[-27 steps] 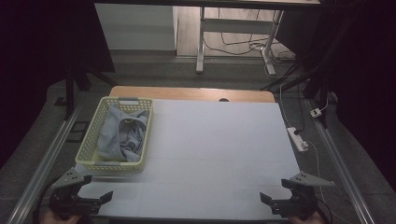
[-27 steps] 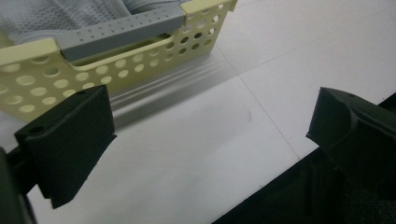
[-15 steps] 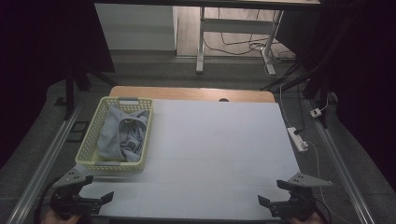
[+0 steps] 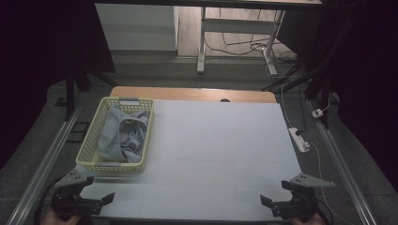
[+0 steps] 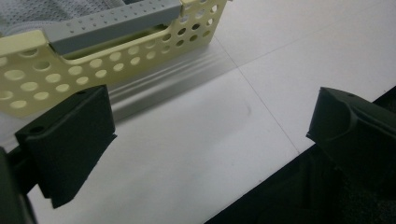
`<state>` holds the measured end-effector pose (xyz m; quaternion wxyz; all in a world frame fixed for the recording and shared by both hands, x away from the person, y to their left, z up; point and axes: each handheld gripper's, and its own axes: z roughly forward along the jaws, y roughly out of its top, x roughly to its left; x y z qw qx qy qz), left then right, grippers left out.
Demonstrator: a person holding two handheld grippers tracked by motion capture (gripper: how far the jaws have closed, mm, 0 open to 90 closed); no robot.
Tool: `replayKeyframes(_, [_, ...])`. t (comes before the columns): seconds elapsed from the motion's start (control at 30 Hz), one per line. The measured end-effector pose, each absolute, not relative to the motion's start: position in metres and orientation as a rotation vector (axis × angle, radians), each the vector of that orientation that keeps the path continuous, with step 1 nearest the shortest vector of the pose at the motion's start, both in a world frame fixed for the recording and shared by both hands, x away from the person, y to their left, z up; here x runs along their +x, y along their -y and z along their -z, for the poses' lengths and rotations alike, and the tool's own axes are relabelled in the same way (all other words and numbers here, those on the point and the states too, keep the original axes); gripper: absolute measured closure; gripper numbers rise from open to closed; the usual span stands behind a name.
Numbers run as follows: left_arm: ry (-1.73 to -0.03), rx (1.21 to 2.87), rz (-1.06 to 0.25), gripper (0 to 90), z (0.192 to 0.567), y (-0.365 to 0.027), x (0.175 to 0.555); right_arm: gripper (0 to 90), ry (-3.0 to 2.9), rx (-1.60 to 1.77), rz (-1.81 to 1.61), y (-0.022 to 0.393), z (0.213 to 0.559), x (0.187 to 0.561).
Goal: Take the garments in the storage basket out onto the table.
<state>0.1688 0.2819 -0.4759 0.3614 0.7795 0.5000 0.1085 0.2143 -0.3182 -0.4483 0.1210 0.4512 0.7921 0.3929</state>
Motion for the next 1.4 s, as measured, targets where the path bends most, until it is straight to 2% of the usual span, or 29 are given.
replayKeyframes(1.0, [-1.236, 1.955, -0.306, 0.0, 0.462, -0.28, 0.181, 0.5, -2.32, 1.334, -1.136, 0.317, 0.448, 0.212])
replayKeyframes(1.4, [-1.183, 1.946, -0.251, 0.0, 0.458, -0.281, 0.2, 0.5, -2.352, 1.32, -1.126, 0.316, 0.448, 0.211])
